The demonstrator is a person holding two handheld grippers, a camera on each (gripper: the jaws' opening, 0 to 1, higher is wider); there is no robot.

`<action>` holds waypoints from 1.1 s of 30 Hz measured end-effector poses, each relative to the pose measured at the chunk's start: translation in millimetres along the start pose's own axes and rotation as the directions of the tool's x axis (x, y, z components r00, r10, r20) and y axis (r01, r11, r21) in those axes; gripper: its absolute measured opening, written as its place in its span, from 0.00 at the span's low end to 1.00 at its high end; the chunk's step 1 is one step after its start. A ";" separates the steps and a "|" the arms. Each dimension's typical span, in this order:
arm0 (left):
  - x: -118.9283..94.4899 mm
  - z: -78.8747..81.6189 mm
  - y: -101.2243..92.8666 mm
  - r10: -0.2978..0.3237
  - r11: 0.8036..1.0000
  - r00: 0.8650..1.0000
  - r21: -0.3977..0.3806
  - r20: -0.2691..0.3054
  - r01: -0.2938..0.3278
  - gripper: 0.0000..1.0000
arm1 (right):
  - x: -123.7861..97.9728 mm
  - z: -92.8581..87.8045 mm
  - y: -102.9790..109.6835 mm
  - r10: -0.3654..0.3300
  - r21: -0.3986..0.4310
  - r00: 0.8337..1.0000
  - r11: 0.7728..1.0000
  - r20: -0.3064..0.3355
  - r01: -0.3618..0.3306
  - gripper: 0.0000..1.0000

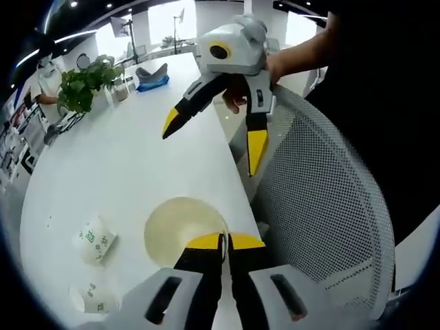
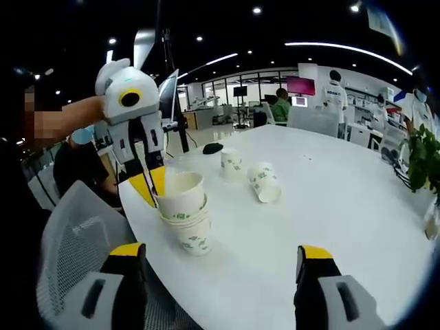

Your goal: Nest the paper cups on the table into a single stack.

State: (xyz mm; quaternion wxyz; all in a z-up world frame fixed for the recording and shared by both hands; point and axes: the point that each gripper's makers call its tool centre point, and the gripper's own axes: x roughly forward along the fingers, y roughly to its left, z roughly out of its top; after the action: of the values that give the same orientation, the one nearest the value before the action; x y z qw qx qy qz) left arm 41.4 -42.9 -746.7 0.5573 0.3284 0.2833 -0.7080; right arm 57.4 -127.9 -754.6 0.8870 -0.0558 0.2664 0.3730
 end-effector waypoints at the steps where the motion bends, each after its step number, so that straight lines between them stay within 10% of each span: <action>1: 0.9 -0.6 -0.1 -0.003 1.000 1.000 -0.004 -0.001 0.003 0.00 | 0.0 0.0 -0.1 -0.001 0.001 1.000 1.000 0.000 0.001 0.91; 33: 18.6 -1.3 -9.4 -0.089 0.996 0.996 -0.028 -0.028 0.089 0.02 | 0.5 -3.2 -2.1 -0.008 0.001 1.000 1.000 -0.016 0.008 0.89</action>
State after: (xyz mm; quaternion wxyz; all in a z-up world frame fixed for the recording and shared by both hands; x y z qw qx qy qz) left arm 29.4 -51.0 -761.7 0.5253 0.3183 0.3154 -0.7233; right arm 57.7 -130.0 -757.8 0.8863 -0.0595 0.2736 0.3690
